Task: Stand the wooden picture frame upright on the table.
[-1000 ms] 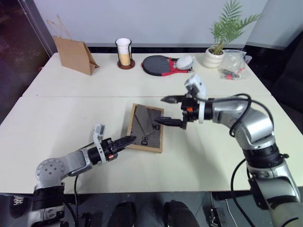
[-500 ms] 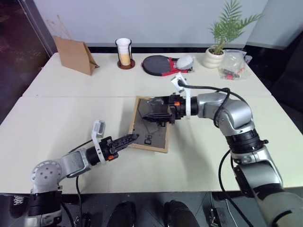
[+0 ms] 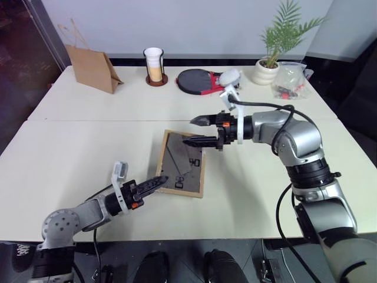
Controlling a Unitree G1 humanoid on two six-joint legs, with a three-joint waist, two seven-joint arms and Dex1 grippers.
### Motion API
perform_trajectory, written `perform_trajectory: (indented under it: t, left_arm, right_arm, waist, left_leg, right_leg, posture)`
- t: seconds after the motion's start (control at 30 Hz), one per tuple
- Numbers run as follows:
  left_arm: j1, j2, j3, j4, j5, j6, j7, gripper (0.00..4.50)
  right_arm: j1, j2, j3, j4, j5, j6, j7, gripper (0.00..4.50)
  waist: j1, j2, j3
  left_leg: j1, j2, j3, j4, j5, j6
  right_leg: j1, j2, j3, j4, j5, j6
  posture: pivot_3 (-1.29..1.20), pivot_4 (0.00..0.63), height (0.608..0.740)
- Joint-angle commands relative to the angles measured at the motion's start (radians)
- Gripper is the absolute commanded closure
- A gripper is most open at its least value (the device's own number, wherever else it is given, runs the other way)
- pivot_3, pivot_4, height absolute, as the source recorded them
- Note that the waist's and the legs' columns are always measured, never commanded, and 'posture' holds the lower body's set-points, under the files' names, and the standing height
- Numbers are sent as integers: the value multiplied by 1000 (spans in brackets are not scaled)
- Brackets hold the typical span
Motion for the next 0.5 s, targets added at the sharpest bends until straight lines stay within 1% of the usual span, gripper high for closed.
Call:
perform_trajectory:
  t: [0.03, 0.17, 0.33, 0.5]
  left_arm:
    - [3, 17, 6, 1, 31, -20, -91, 3475]
    - [6, 24, 2, 22, 83, -31, -160, 3475]
    - [23, 24, -1, 32, 138, -46, -228, 3475]
    - [34, 15, 7, 18, 163, -45, -250, 3475]
  right_arm:
    - [8, 2, 19, -27, -12, -12, 11, 0]
    - [34, 28, 57, -17, -32, -24, 13, 0]
    - [34, 50, 73, 18, -54, -43, 15, 0]
    - [31, 73, 87, 13, -56, -39, 25, 0]
  waist:
    - [-1, 0, 0]
    - [0, 0, 0]
    - [0, 0, 0]
    - [-1, 0, 0]
  left_leg:
    - [0, 0, 0, 0, 0, 0]
    - [0, 0, 0, 0, 0, 0]
    - [0, 0, 0, 0, 0, 0]
    - [0, 0, 0, -1, 0, 0]
  right_leg:
    - [0, 0, 0, 0, 0, 0]
    - [0, -1, 0, 0, 0, 0]
    - [0, -1, 0, 0, 0, 0]
    - [0, -2, 0, 0, 0, 0]
  posture:
    - [0, 150, 740]
    - [0, 150, 740]
    - [0, 150, 740]
    - [0, 150, 740]
